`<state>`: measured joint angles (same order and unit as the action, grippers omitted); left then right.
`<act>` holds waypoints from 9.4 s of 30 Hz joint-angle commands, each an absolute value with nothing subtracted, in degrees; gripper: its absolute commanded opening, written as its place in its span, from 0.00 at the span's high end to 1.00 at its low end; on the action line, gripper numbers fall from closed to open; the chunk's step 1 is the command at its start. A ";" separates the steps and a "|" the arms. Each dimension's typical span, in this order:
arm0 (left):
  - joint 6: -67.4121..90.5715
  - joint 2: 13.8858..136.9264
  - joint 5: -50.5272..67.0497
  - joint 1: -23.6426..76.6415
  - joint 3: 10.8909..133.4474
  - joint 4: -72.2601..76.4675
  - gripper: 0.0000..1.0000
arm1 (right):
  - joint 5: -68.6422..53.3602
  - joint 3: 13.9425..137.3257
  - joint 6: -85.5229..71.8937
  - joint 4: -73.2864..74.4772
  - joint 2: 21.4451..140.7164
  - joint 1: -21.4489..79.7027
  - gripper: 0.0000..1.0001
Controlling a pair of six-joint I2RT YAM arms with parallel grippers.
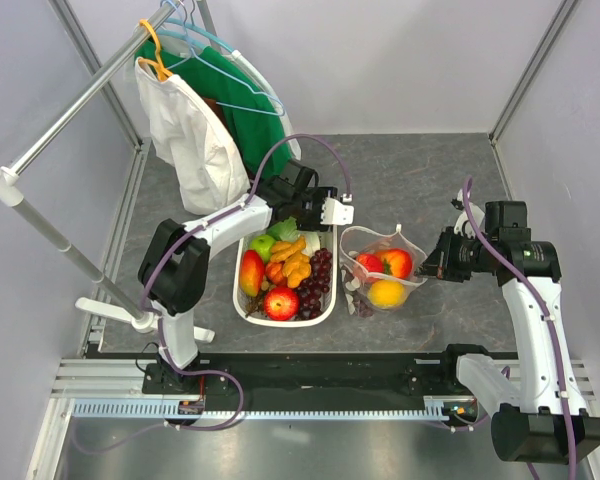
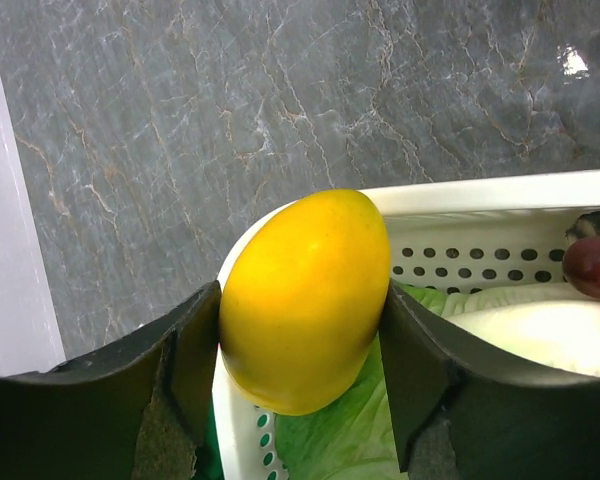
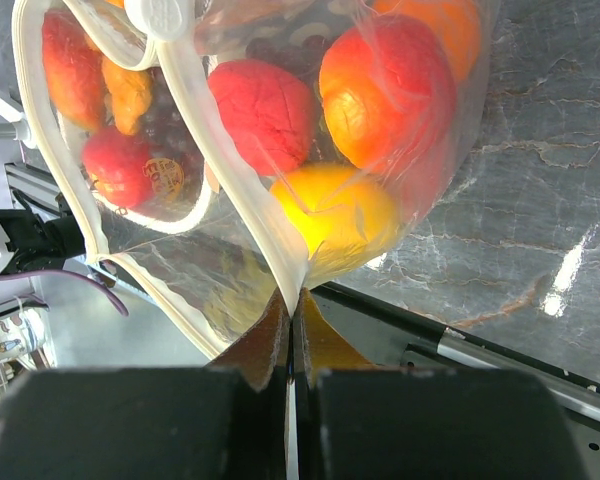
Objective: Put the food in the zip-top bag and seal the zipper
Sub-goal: Pick up the fake fruit from the bin, then place the fake fruit in the zipper food storage bag, then adjust the zipper food storage bag at the center of the board, then zip the zipper food storage bag at the center of the board.
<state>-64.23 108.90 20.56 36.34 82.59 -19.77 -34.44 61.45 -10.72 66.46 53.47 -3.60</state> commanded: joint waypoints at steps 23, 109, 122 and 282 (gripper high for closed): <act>-14.15 89.56 41.66 43.93 103.98 -33.66 0.77 | -37.26 63.02 -11.25 63.19 55.02 -3.78 1.00; -0.53 115.22 52.47 52.73 117.07 -52.91 0.60 | -41.48 40.61 -45.00 34.01 37.97 -3.60 1.00; 0.88 113.64 49.31 52.47 113.46 -53.00 0.39 | -34.10 39.11 -44.73 33.40 37.27 -0.27 1.00; -26.55 82.07 38.75 52.56 79.87 -12.66 0.46 | -61.70 62.05 71.98 81.83 55.63 -1.41 1.00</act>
<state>-42.11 80.42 34.89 53.12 73.08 -23.35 -59.02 59.94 71.18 77.28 56.77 -1.61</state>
